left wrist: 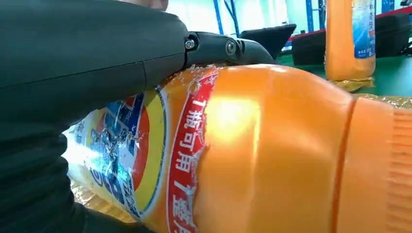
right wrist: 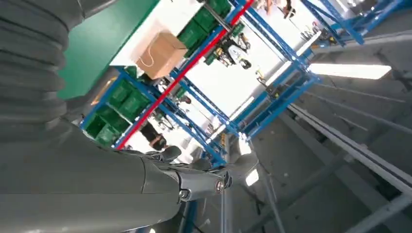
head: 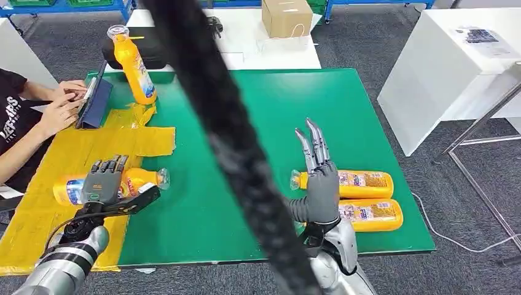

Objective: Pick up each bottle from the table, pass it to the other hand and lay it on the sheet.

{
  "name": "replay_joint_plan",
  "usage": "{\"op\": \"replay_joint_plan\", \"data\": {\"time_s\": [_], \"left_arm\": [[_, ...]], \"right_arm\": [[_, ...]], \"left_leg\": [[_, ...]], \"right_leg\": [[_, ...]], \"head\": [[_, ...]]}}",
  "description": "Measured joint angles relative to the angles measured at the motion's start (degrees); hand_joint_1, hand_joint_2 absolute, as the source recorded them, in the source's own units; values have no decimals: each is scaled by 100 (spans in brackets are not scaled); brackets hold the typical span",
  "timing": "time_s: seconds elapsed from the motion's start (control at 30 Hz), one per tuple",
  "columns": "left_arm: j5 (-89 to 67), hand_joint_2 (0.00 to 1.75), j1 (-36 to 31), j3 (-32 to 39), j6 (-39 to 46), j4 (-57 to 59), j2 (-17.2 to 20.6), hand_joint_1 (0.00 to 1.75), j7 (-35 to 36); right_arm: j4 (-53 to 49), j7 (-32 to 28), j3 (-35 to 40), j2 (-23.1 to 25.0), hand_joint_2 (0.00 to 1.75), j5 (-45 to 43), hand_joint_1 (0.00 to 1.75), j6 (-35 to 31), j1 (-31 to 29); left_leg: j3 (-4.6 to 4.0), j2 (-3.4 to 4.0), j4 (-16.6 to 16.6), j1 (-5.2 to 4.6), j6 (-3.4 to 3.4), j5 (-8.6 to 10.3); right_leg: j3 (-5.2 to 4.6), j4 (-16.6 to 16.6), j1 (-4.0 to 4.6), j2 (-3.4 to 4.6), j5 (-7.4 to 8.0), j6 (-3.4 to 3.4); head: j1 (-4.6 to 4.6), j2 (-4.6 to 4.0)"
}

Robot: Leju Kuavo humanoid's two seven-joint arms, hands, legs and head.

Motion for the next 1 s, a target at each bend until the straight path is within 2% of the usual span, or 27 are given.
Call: {"op": "replay_joint_plan", "data": {"time_s": [0.1,0.3,0.37,0.47,0.77,0.83,0.93,0.97,1.0], "left_arm": [[-106,175,78,57,257,-44,-13,0,17],[-700,175,484,127,1400,-454,-61,0,288],[-1357,175,769,162,1686,-926,-33,0,777],[-1932,175,1002,9,1799,-1703,92,0,1506],[-1989,175,1334,-74,1799,-2645,245,0,1611],[-1989,175,1394,-239,1801,-3087,427,0,2301],[-1993,175,1158,-954,1801,-3600,995,0,3824],[-1993,175,1103,-1166,1801,-3754,1136,0,3989],[-1989,175,1128,-1279,1801,-3922,1191,0,3832]], "right_arm": [[18,96,0,-15,175,52,0,110,-31],[65,336,0,-39,175,377,0,278,-71],[98,453,0,-63,175,569,0,346,-110],[162,518,0,-107,175,675,0,389,-180],[267,582,2,-157,175,748,0,396,-243],[289,615,4,-179,175,807,0,387,-267],[313,656,4,-225,175,837,0,372,-277],[321,667,7,-238,175,846,0,370,-278],[328,687,7,-251,175,881,0,368,-278]], "left_leg": [[0,1,0,0,0,0],[-14,3,1,0,0,0],[-27,2,1,0,1,1],[-36,-8,1,0,3,2],[-40,-9,1,0,3,2],[-46,-4,1,7,2,3],[-48,-6,1,7,2,5],[-47,-10,1,7,2,5],[-46,-16,1,6,2,5]], "right_leg": [[-1,0,0,1,0,0],[-21,0,-1,3,0,0],[-32,0,-1,2,0,0],[-34,0,-1,-2,-1,2],[-38,0,-1,-2,-2,2],[-49,0,2,-2,-1,1],[-49,0,3,-2,0,1],[-45,0,4,-3,0,1],[-43,0,2,-5,-1,1]], "head": [[0,0],[0,0],[0,0],[0,0],[0,0],[0,0],[-2,0],[0,0],[-4,0]]}}
